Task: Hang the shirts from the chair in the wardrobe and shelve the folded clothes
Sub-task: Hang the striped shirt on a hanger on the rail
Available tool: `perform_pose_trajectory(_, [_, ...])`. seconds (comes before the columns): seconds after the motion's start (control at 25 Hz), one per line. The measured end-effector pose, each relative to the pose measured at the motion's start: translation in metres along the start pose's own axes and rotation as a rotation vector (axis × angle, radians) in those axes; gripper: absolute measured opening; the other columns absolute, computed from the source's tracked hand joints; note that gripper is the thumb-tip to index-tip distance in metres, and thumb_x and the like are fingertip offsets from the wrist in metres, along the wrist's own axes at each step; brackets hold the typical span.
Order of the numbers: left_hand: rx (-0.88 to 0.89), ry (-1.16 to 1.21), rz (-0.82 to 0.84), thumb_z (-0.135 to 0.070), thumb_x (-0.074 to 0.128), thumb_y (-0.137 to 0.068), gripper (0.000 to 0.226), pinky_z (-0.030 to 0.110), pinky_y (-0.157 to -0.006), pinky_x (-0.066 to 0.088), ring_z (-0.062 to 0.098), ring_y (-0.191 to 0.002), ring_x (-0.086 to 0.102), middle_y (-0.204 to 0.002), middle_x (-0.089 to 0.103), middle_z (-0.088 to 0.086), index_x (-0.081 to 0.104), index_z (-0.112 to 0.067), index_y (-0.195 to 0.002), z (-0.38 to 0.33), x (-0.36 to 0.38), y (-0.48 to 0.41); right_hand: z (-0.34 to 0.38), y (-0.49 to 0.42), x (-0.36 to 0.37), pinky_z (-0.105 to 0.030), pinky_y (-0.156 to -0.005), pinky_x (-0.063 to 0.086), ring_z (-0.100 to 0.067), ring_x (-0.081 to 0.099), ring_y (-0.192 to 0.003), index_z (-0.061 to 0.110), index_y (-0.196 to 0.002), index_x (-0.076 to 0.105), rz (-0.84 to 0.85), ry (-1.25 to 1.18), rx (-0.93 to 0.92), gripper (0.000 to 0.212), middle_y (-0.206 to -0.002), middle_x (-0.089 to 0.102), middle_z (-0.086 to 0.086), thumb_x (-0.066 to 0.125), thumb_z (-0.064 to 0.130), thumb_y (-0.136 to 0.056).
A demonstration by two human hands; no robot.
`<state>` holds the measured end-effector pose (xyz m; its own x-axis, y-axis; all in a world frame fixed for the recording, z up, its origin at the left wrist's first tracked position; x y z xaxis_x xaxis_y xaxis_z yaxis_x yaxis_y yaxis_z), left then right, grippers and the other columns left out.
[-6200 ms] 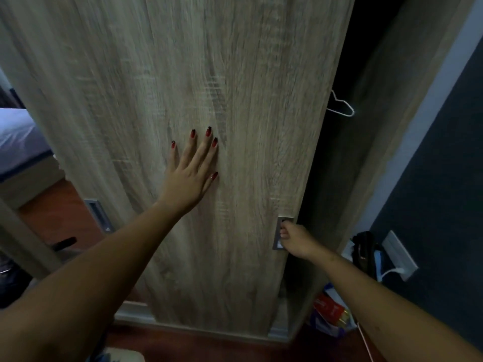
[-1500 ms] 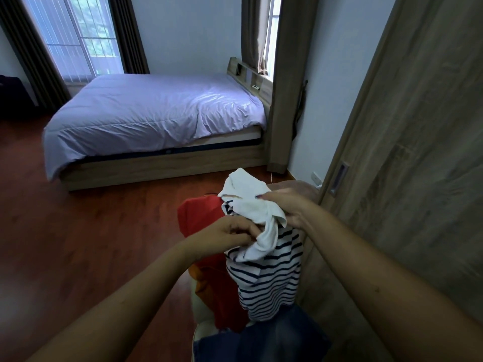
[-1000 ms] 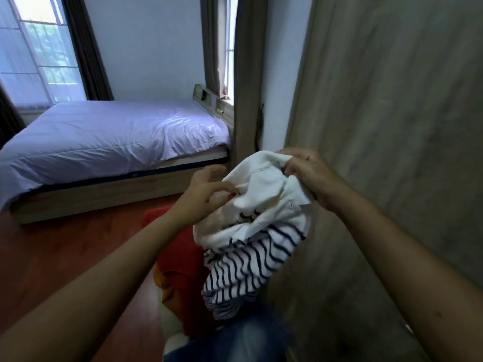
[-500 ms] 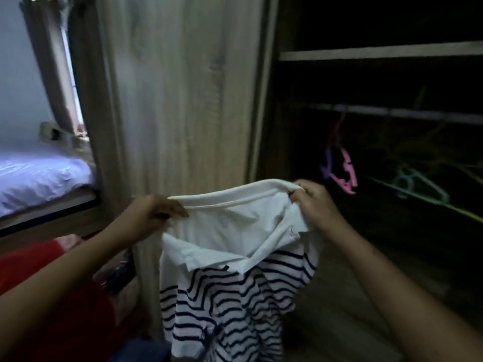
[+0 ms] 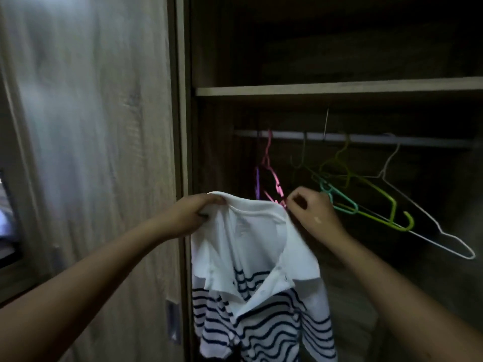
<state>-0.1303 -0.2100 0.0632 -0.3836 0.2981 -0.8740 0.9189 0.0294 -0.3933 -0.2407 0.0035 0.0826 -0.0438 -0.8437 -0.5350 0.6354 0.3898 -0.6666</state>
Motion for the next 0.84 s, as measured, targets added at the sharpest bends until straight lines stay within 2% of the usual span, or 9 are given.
perform_pose_trajectory(0.08, [-0.005, 0.041, 0.011, -0.001, 0.05, -0.089, 0.049, 0.031, -0.092, 0.048, 0.022, -0.121, 0.051, -0.134, 0.051, 0.004, 0.048, -0.025, -0.132, -0.003, -0.002, -0.014, 0.01, -0.03, 0.002, -0.017, -0.059, 0.036, -0.016, 0.06, -0.069, 0.009, -0.087, 0.07, -0.073, 0.008, -0.019, 0.009, -0.077, 0.07, -0.007, 0.063, 0.01, -0.083])
perform_pose_trajectory(0.2, [0.011, 0.044, 0.037, -0.002, 0.05, -0.09, 0.044, 0.033, -0.092, 0.051, 0.023, -0.118, 0.053, -0.129, 0.054, 0.007, 0.051, -0.02, -0.13, -0.009, 0.0, -0.025, 0.008, -0.068, 0.04, -0.012, -0.063, 0.037, -0.011, 0.058, -0.082, 0.015, -0.106, 0.069, 0.019, -0.009, 0.068, 0.021, -0.088, 0.063, 0.0, 0.062, 0.013, -0.087])
perform_pose_trajectory(0.32, [0.09, -0.027, 0.012, -0.001, 0.05, -0.091, 0.035, 0.03, -0.091, 0.052, 0.02, -0.112, 0.058, -0.121, 0.061, 0.008, 0.059, -0.016, -0.121, -0.018, 0.0, -0.025, -0.003, -0.09, 0.083, -0.023, -0.08, 0.048, -0.016, 0.061, -0.098, 0.018, -0.116, 0.065, 0.101, -0.068, 0.162, 0.028, -0.108, 0.064, -0.001, 0.062, 0.017, -0.088])
perform_pose_trajectory(0.4, [0.151, -0.112, -0.037, -0.003, 0.053, -0.09, 0.03, 0.024, -0.09, 0.05, 0.018, -0.111, 0.06, -0.118, 0.063, 0.006, 0.065, -0.014, -0.115, -0.02, -0.006, -0.023, -0.013, -0.101, 0.101, -0.03, -0.077, 0.05, -0.022, 0.061, -0.098, 0.017, -0.115, 0.063, 0.109, -0.021, 0.228, 0.028, -0.115, 0.061, -0.007, 0.062, 0.013, -0.087])
perform_pose_trajectory(0.48, [0.183, -0.156, -0.083, -0.004, 0.055, -0.09, 0.029, 0.021, -0.091, 0.049, 0.016, -0.111, 0.061, -0.119, 0.065, 0.004, 0.067, -0.017, -0.113, -0.019, -0.012, -0.022, -0.02, -0.105, 0.105, -0.028, -0.072, 0.048, -0.021, 0.059, -0.094, 0.016, -0.105, 0.062, 0.05, 0.009, 0.268, 0.023, -0.113, 0.059, -0.009, 0.059, 0.003, -0.086])
perform_pose_trajectory(0.56, [0.16, -0.184, -0.089, -0.005, 0.054, -0.091, 0.029, 0.019, -0.091, 0.047, 0.015, -0.112, 0.06, -0.12, 0.064, 0.003, 0.067, -0.018, -0.114, -0.011, -0.015, -0.023, -0.022, -0.105, 0.1, -0.028, -0.074, 0.05, -0.019, 0.058, -0.092, 0.014, -0.101, 0.06, -0.046, -0.067, 0.269, 0.024, -0.11, 0.059, -0.008, 0.049, -0.004, -0.088])
perform_pose_trajectory(0.64, [0.117, -0.185, -0.097, -0.007, 0.054, -0.092, 0.028, 0.018, -0.092, 0.044, 0.015, -0.114, 0.059, -0.122, 0.063, 0.003, 0.064, -0.017, -0.116, -0.003, -0.015, -0.025, -0.016, -0.098, 0.091, -0.026, -0.071, 0.051, -0.018, 0.058, -0.089, 0.011, -0.106, 0.058, -0.131, -0.143, 0.184, 0.028, -0.109, 0.057, -0.009, 0.043, -0.006, -0.09])
perform_pose_trajectory(0.72, [0.1, -0.19, -0.1, -0.01, 0.054, -0.092, 0.029, 0.022, -0.095, 0.044, 0.017, -0.116, 0.056, -0.124, 0.06, 0.004, 0.061, -0.016, -0.119, 0.003, -0.013, -0.025, -0.011, -0.076, 0.081, -0.017, -0.063, 0.047, -0.016, 0.058, -0.084, 0.011, -0.11, 0.056, -0.235, -0.2, 0.088, 0.028, -0.105, 0.059, -0.009, 0.044, -0.004, -0.09])
perform_pose_trajectory(0.84, [0.028, -0.277, -0.008, -0.012, 0.058, -0.089, 0.044, 0.026, -0.1, 0.039, 0.02, -0.123, 0.049, -0.135, 0.05, 0.004, 0.049, -0.016, -0.131, 0.016, 0.002, -0.026, -0.026, -0.024, 0.086, -0.01, -0.059, 0.042, -0.013, 0.056, -0.071, 0.009, -0.119, 0.049, -0.321, -0.273, 0.03, 0.033, -0.086, 0.058, -0.003, 0.053, -0.001, -0.087])
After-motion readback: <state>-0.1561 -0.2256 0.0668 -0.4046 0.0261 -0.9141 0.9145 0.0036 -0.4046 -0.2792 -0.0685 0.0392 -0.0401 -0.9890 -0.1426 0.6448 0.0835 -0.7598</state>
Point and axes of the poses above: each hand's wrist, its own y-axis away from the middle knuckle, its own x-axis out of the palm, z = x × y, the point moved 10 cm from there along -y, towards the middle knuckle
